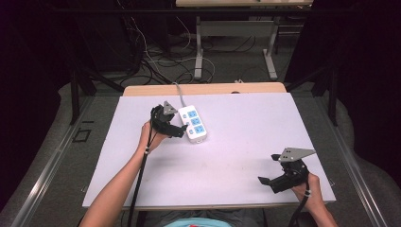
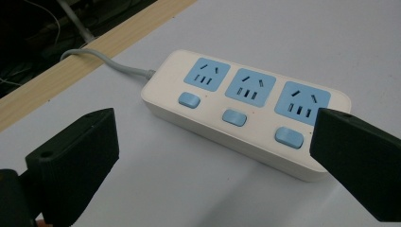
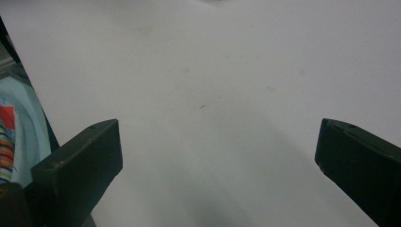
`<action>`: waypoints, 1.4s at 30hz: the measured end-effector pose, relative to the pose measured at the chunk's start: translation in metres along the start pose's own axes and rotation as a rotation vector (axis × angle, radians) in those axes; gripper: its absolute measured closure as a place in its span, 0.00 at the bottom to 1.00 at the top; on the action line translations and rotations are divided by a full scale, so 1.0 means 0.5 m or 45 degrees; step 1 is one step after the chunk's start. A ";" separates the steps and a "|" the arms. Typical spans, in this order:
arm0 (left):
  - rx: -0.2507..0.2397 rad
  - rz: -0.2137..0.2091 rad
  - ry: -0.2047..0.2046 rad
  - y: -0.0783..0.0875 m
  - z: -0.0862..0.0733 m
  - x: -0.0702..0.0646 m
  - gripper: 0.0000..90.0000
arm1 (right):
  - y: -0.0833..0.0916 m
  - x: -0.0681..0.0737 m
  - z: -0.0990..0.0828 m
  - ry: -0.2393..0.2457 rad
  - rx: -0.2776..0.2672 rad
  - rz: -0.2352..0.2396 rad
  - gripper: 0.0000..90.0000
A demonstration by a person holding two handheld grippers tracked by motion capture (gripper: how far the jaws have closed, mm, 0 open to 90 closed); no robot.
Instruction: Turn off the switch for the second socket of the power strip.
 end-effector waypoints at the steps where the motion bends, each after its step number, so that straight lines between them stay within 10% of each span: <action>1: -0.005 0.012 0.001 -0.002 0.001 0.002 0.02 | -0.001 0.000 0.000 0.002 0.002 0.001 0.01; 24: -0.005 0.025 -0.002 -0.035 0.016 0.006 0.23 | -0.001 0.000 0.000 0.007 0.001 0.004 0.01; 42: -0.047 0.007 0.034 -0.050 0.022 0.009 0.63 | -0.001 -0.001 0.000 0.011 0.002 0.004 0.01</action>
Point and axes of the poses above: each handheld gripper's, and its own axes: y roughly backward along the jaws, z roughly out of its top, x roughly to its left, the point moved 10 cm from there along -y, roughly forward along the jaws, and after that the axes turned 12 degrees about -y, right-handed, at the moved point
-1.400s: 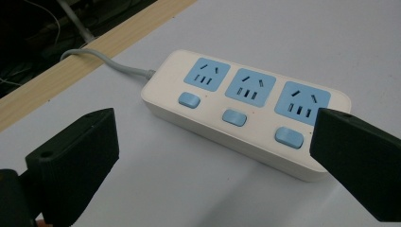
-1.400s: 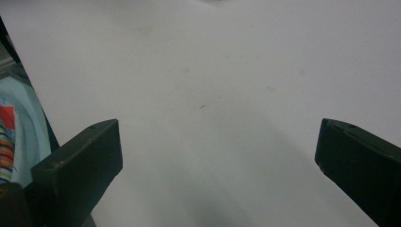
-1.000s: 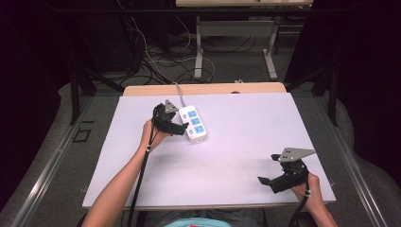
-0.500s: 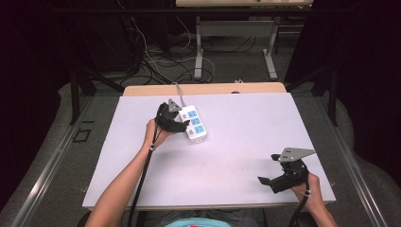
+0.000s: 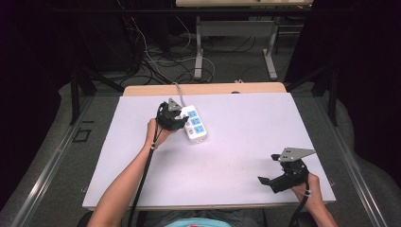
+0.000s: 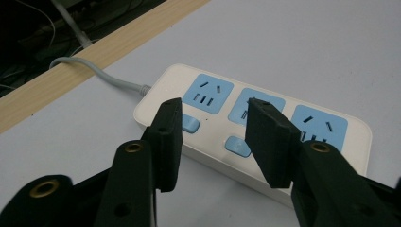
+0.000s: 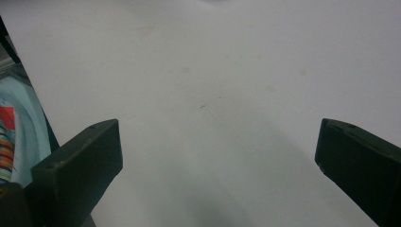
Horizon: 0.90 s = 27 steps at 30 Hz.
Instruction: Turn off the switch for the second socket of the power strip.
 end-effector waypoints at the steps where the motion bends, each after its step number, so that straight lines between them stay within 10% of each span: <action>1: -0.001 -0.001 -0.001 -0.001 0.000 0.000 0.63 | 0.000 0.000 0.000 0.000 0.000 0.000 0.01; 15: 0.006 -0.059 0.025 -0.015 0.000 -0.004 0.96 | -0.002 -0.001 0.002 0.003 -0.012 0.005 0.01; 27: 0.029 -0.084 0.036 -0.038 -0.011 -0.009 1.00 | -0.002 -0.002 0.001 -0.004 -0.009 0.000 0.01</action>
Point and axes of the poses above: each handheld gripper's, and its own axes: y roughly backward along the jaws, z roughly out of its top, x roughly to its left, the point moved 10 cm from there along -y, roughly forward along the jaws, and after that the axes turned 12 degrees about -y, right-handed, at the moved point
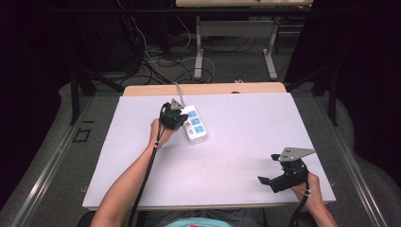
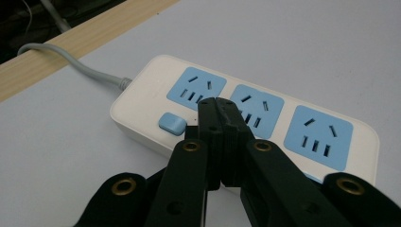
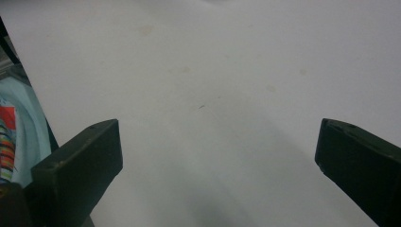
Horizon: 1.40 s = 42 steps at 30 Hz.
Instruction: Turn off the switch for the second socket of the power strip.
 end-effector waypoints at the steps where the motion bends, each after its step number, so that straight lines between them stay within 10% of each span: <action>1: -0.003 0.004 0.013 -0.003 -0.001 -0.001 1.00 | 0.000 -0.001 0.000 0.001 0.000 -0.002 0.01; 42: 0.050 -0.051 -0.016 -0.018 -0.015 -0.015 1.00 | 0.000 -0.001 0.000 0.008 0.005 -0.002 0.01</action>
Point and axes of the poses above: each handheld gripper's, and its own axes: y roughly backward along the jaws, z roughly out of its top, x roughly to its left, the point moved 10 cm from there along -y, roughly forward along the jaws, and after that the axes turned 12 degrees about -y, right-handed, at the moved point
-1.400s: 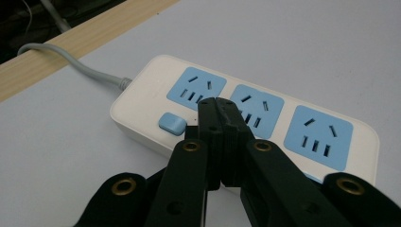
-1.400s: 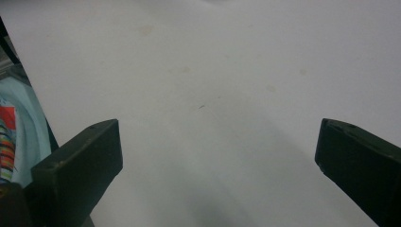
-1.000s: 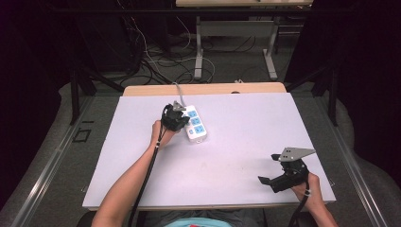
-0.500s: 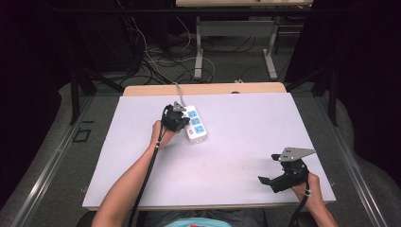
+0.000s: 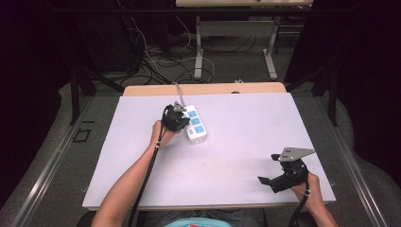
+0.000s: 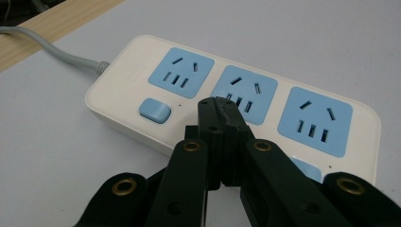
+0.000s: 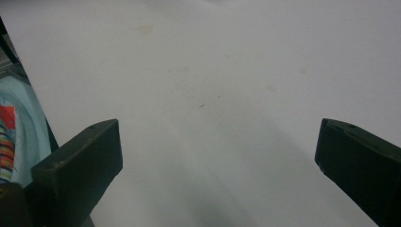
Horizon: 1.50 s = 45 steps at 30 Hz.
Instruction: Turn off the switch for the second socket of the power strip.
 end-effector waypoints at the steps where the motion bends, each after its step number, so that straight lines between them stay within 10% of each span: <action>1: 0.000 -0.003 0.004 0.000 0.000 0.000 1.00 | 0.000 0.000 0.000 -0.004 -0.001 0.001 0.01; 45: 0.028 -0.002 -0.002 -0.002 -0.004 0.003 1.00 | -0.003 0.000 -0.002 -0.004 0.011 -0.005 0.01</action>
Point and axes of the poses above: each handheld gripper's, and its own axes: y roughly backward along the jaws, z roughly out of its top, x roughly to its left, the point moved 10 cm from there along -y, roughly forward along the jaws, and after that the axes turned 12 degrees about -y, right-handed, at the moved point
